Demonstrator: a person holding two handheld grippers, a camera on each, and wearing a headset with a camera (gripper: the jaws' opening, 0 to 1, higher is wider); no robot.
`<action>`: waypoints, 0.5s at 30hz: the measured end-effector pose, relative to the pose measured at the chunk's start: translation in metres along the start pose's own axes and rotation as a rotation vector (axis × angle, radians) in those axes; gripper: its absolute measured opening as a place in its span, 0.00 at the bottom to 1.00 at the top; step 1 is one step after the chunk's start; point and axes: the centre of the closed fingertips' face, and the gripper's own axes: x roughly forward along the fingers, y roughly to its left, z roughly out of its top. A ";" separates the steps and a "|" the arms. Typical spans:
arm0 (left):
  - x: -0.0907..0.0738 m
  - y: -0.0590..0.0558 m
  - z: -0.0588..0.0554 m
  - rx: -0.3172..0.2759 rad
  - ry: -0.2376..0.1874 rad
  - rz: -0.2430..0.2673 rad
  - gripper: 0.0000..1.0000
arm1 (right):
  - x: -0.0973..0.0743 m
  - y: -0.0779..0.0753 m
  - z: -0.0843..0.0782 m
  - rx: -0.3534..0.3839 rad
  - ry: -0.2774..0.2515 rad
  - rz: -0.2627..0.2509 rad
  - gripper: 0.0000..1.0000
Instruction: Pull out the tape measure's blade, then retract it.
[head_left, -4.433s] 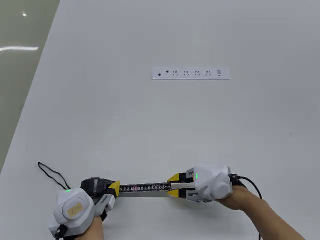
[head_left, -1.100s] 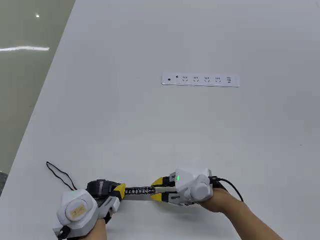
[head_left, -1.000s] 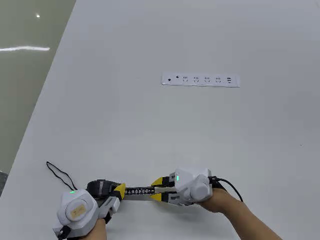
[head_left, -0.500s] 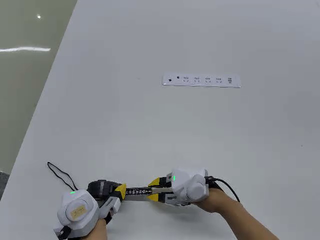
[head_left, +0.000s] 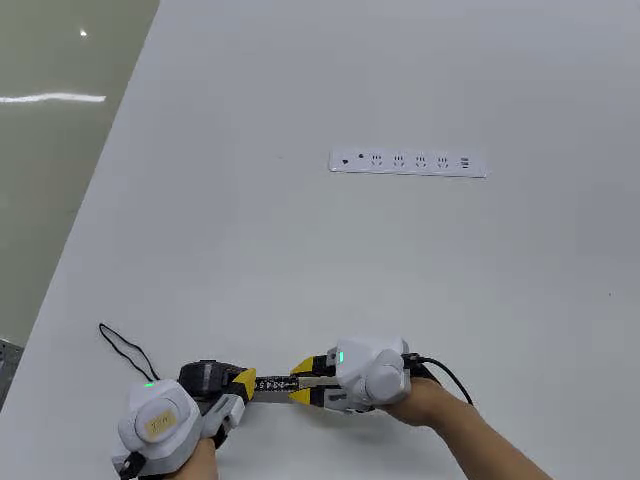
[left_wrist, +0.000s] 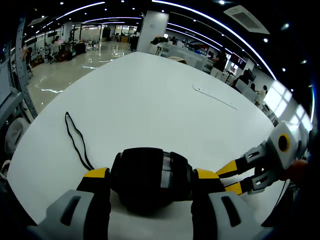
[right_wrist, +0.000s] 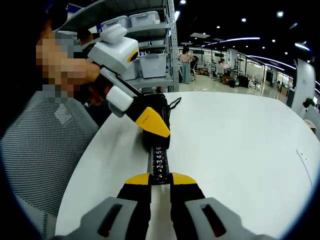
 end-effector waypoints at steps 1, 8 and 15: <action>0.000 0.000 0.000 0.000 0.000 0.000 0.62 | 0.001 0.000 0.000 0.000 0.000 0.001 0.12; 0.000 0.001 0.000 -0.003 0.001 -0.002 0.62 | 0.005 0.000 0.002 -0.002 -0.002 0.004 0.12; 0.000 0.001 0.000 -0.007 0.002 -0.004 0.62 | 0.008 0.001 0.005 -0.006 -0.002 0.005 0.12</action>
